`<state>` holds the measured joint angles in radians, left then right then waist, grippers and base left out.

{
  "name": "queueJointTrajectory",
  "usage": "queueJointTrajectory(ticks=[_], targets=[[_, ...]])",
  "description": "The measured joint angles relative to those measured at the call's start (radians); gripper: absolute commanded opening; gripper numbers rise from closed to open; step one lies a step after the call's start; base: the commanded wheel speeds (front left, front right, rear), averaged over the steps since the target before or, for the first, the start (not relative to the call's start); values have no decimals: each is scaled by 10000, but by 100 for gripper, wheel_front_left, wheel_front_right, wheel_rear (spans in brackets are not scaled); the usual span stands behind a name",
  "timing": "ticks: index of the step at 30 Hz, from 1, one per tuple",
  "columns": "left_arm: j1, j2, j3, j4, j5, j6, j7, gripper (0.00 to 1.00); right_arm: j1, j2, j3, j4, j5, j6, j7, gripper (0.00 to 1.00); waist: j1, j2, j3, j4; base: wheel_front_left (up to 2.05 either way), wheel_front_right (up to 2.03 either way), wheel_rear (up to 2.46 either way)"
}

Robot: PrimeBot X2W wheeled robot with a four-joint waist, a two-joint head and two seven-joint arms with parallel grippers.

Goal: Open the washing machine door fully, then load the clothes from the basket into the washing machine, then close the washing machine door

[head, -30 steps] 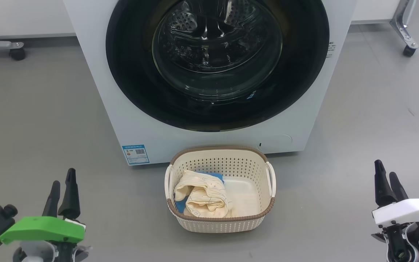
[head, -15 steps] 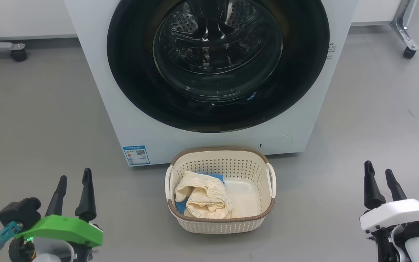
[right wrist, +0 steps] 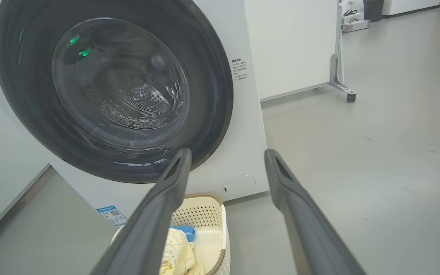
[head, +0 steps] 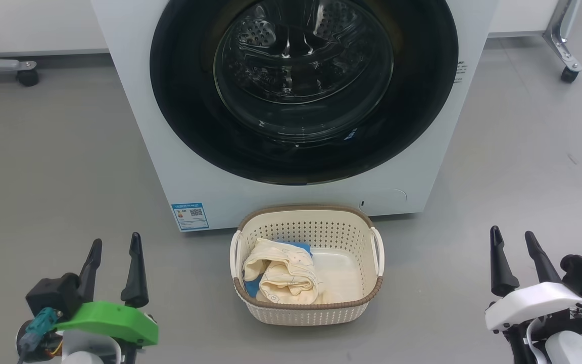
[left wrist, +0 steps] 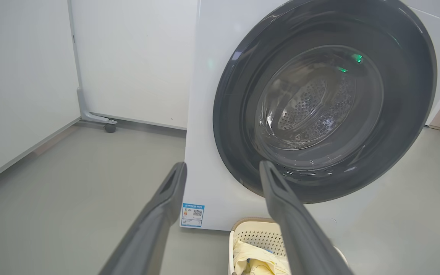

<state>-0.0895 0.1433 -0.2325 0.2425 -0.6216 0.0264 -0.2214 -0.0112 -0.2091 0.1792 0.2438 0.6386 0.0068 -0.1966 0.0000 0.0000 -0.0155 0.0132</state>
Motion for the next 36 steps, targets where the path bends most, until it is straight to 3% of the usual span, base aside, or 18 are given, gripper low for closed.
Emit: queueJointTrajectory(ticks=[15,36], targets=[[13,-96,-105,224,2119,230,-278,100,0,-234,548,67,-1758,-197,-477,100,0,0,-69,2,0,0,0],[16,-324,109,642,2178,305,-280,100,-2,-190,483,215,-1772,-197,-481,100,0,0,-81,-38,0,1,-1]])
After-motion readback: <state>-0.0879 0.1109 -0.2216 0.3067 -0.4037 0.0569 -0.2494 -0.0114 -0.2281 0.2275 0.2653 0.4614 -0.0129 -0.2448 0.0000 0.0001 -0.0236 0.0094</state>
